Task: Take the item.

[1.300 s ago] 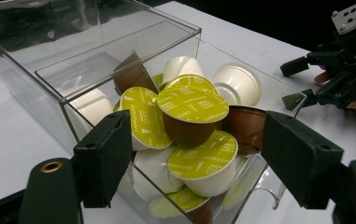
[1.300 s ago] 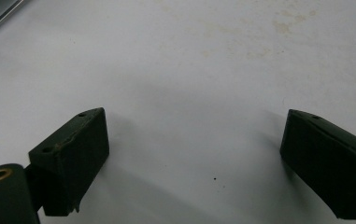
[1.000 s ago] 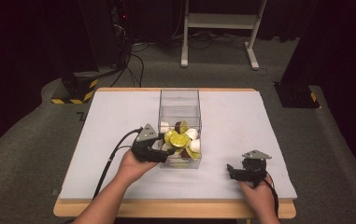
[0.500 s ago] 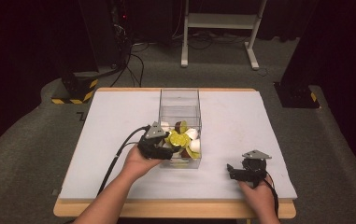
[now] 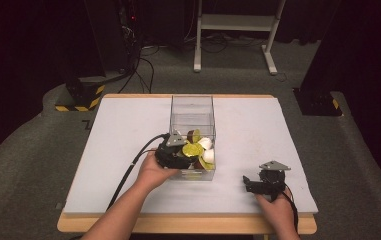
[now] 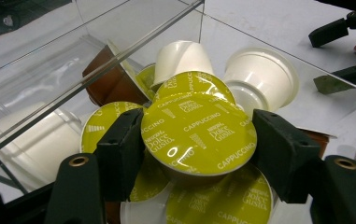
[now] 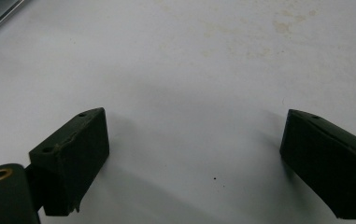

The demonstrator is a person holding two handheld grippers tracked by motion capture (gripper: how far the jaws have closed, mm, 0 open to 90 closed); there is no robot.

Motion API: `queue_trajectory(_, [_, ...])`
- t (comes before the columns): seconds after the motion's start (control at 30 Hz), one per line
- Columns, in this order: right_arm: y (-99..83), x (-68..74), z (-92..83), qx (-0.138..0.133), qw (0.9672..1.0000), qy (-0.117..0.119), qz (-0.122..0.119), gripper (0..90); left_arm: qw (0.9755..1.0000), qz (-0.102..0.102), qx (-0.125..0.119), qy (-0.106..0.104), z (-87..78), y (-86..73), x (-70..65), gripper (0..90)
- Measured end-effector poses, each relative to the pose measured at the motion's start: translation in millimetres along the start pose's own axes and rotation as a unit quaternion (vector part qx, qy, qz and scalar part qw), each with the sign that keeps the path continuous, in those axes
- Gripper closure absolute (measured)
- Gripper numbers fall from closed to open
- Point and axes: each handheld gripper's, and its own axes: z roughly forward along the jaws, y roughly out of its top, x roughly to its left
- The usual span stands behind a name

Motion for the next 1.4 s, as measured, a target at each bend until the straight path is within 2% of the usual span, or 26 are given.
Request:
queue_trajectory(0.17, [0.0, 0.0, 0.0, 0.0, 1.0, 0.0, 0.0, 7.9, 1.0, -0.003, -0.002, -0.004, 0.4, -0.4, -0.6, 37.3])
queue_trajectory(0.2, [0.0, 0.0, 0.0, 0.0, 1.0, 0.0, 0.0, 7.9, 1.0, 0.005, 0.002, -0.006, -0.5, -0.5, 0.5, 37.4])
queue_trajectory(0.33, [0.0, 0.0, 0.0, 0.0, 1.0, 0.0, 0.0, 7.9, 1.0, 0.002, -0.005, -0.007, -1.3, -1.4, 0.1, 37.6])
queue_trajectory(0.37, [0.0, 0.0, 0.0, 0.0, 1.0, 0.0, 0.0, 7.9, 0.9999, 0.006, -0.003, -0.008, -2.1, -1.1, 0.8, 37.6])
queue_trajectory(0.57, [0.0, 0.0, 0.0, 0.0, 1.0, 0.0, 0.0, 7.9, 0.9997, -0.011, -0.016, -0.014, -5.9, 0.6, -0.7, 37.7])
queue_trajectory(0.67, [0.0, 0.0, 0.0, 0.0, 1.0, 0.0, 0.0, 7.9, 0.9997, -0.008, -0.017, -0.015, -8.2, 1.0, -0.4, 37.7])
queue_trajectory(0.83, [0.0, 0.0, 0.0, 0.0, 1.0, 0.0, 0.0, 7.9, 0.999, -0.024, -0.031, -0.02, -15.3, 2.0, 1.2, 37.7])
queue_trajectory(1.2, [0.0, 0.0, 0.1, 0.0, 1.0, 0.0, 0.0, 8.0, 0.9985, -0.023, -0.046, -0.019, -30.2, 2.2, 3.2, 37.8])
queue_trajectory(1.4, [0.0, 0.1, 0.0, 0.0, 1.0, 0.0, 0.0, 8.0, 0.9975, -0.034, -0.059, -0.022, -40.9, 3.9, 6.6, 37.8])
